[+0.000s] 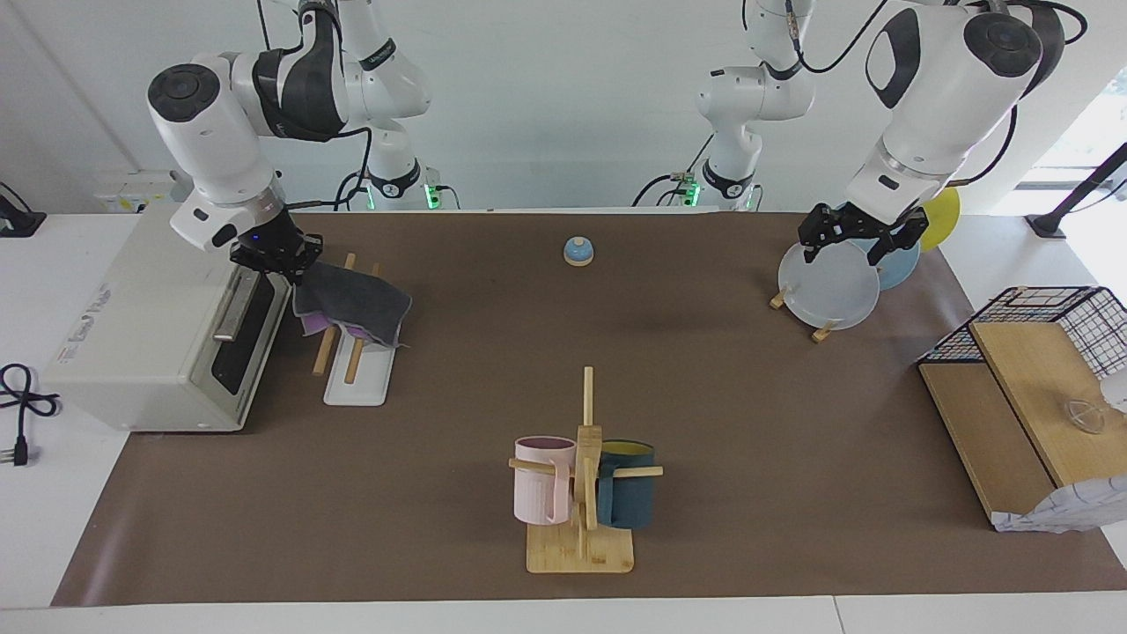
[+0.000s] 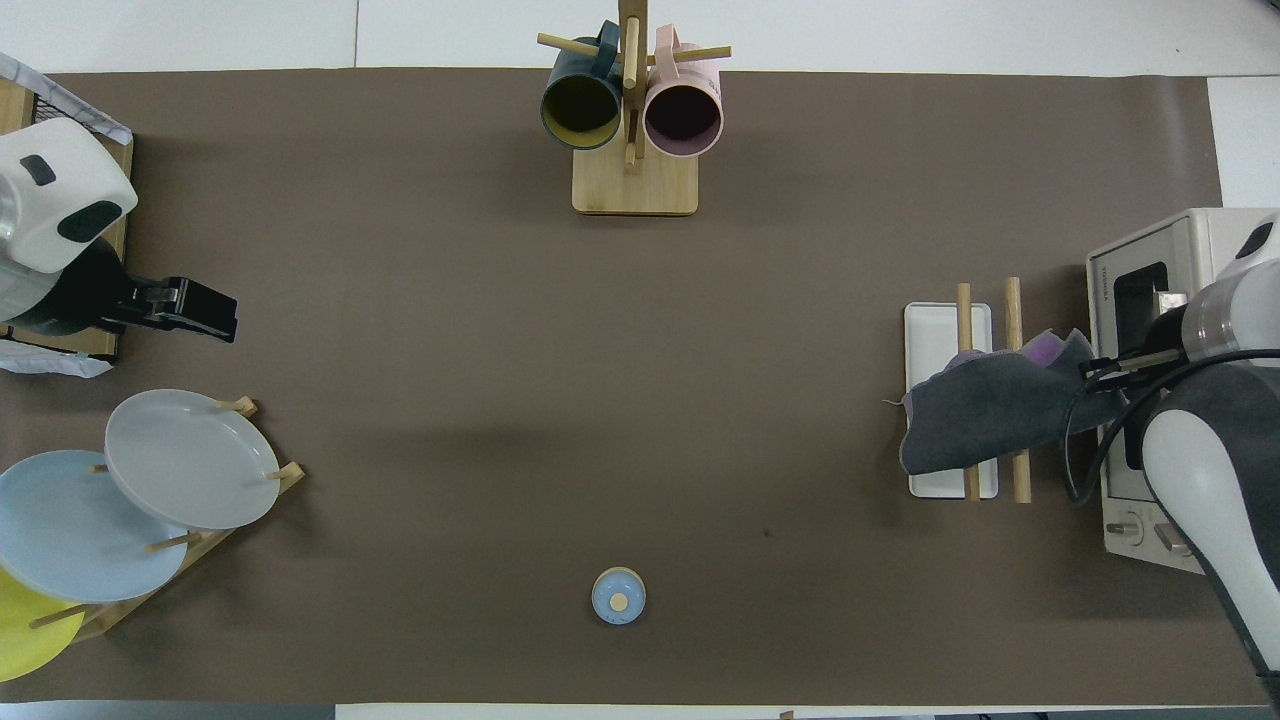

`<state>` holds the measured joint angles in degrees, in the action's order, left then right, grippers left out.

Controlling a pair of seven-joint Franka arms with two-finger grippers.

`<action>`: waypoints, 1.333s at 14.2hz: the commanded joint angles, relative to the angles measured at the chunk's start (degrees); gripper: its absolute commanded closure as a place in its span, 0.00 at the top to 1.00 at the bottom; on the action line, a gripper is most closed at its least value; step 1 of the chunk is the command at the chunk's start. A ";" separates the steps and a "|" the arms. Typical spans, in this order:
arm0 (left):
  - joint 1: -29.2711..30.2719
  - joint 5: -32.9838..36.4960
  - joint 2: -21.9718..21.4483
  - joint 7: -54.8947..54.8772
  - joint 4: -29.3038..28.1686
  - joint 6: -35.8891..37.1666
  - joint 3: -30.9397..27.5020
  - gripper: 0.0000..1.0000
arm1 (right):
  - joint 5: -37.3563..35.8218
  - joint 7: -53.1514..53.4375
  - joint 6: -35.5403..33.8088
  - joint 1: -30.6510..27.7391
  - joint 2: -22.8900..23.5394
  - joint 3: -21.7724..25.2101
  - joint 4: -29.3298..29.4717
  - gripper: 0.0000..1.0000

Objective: Fold towel and hang on rack
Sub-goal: 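Drape the towel over the dowels with the right gripper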

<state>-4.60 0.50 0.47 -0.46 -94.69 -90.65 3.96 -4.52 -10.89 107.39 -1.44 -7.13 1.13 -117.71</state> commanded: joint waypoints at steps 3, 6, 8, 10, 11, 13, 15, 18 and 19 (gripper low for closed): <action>-1.37 -0.94 -1.18 0.11 -0.58 0.65 -1.23 1.00 | -1.37 -2.37 5.11 -1.37 -3.77 -0.78 -6.48 0.00; -1.29 -0.94 -1.27 0.11 -0.58 0.48 -1.32 1.00 | -1.46 -3.87 5.46 -2.69 -4.38 -0.78 -7.62 0.00; -1.29 -1.03 -1.27 0.11 -0.67 0.48 -1.23 1.00 | -1.37 -6.75 6.78 -4.35 -4.47 -0.78 -8.32 0.00; -1.29 -3.13 -1.27 0.20 -0.58 0.57 -1.32 1.00 | -1.37 -7.39 6.78 -5.15 -4.47 -0.78 -8.41 0.00; -1.29 -3.31 -1.27 0.20 -0.58 0.57 -1.32 1.00 | -1.37 -6.95 6.87 -5.15 -4.56 -0.78 -8.93 0.00; -0.85 -3.32 -1.27 0.20 -0.58 0.57 -1.23 1.00 | -1.11 -6.60 8.70 -5.50 -5.26 -0.70 -11.03 0.00; -0.58 -3.32 -1.27 0.11 -0.49 0.48 -1.23 1.00 | -1.11 -5.03 9.07 -5.41 -5.61 -0.78 -11.49 0.00; -1.11 -3.23 -1.70 0.11 -0.49 0.30 -1.14 1.00 | -0.67 -4.66 9.42 -5.42 -5.44 -0.78 -12.01 0.00; -1.20 -3.23 -1.70 0.20 -0.49 0.39 -1.06 1.00 | -0.58 -4.49 9.42 -5.07 -5.44 -0.78 -12.01 0.11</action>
<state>-4.95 -2.00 0.03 -0.41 -94.69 -90.64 3.44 -4.63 -16.52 115.42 -5.83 -10.98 1.08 -127.69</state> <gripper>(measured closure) 0.000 0.982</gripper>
